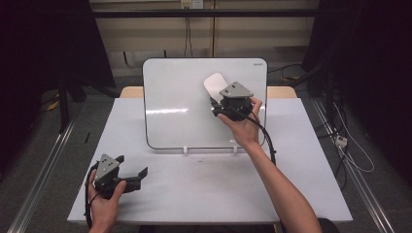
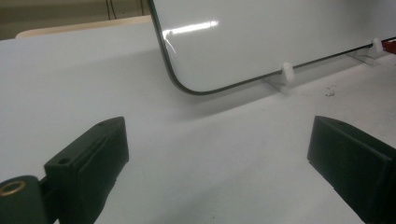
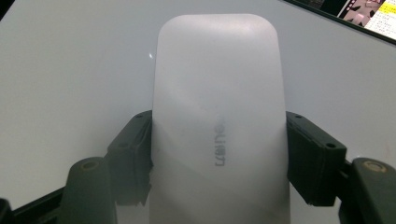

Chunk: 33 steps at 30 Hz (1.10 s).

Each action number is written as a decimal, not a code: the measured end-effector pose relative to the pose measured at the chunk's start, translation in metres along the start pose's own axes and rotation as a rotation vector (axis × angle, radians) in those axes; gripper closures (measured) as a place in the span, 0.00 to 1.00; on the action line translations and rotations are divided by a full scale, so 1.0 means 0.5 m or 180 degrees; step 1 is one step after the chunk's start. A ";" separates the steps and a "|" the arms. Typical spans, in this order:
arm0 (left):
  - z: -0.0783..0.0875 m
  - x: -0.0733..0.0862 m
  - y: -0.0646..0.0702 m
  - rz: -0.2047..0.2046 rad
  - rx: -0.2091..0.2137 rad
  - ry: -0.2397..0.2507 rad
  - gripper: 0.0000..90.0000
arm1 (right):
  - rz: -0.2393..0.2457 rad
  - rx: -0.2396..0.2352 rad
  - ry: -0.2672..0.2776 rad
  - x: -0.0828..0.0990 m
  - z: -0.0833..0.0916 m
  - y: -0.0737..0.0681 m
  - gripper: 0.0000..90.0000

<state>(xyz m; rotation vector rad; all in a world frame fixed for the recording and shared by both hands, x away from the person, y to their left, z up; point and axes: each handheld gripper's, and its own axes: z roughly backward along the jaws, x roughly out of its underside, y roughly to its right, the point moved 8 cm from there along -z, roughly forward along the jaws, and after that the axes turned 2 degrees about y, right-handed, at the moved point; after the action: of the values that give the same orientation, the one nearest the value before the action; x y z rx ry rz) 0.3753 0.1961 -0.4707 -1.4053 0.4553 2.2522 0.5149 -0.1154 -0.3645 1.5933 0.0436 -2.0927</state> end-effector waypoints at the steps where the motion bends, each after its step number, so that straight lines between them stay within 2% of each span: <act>1: 0.000 0.000 0.001 -0.0006 0.0002 0.0002 0.06 | -0.0012 -0.0006 -0.0009 0.004 0.001 0.001 0.35; 6: -0.001 -0.001 0.001 -0.0008 0.0003 -0.0005 0.06 | -0.0009 -0.0015 -0.0008 0.022 0.008 0.003 0.35; 10: -0.002 -0.002 0.004 0.0000 0.0004 0.0006 0.06 | -0.0001 -0.0028 0.0041 0.020 0.020 0.004 0.35; 17: -0.004 0.001 0.001 -0.0002 0.0003 -0.0010 0.06 | -0.0026 0.0013 0.0025 0.027 0.038 0.022 0.35; 33: -0.009 0.002 0.003 -0.0012 0.0022 -0.0026 0.06 | 0.0111 0.0109 -0.0024 0.052 0.083 0.051 0.35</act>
<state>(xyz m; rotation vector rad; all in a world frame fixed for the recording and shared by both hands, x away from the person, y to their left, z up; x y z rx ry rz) 0.3774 0.1928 -0.4732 -1.3921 0.4570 2.2504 0.4834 -0.1604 -0.3684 1.5945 -0.0229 -2.0832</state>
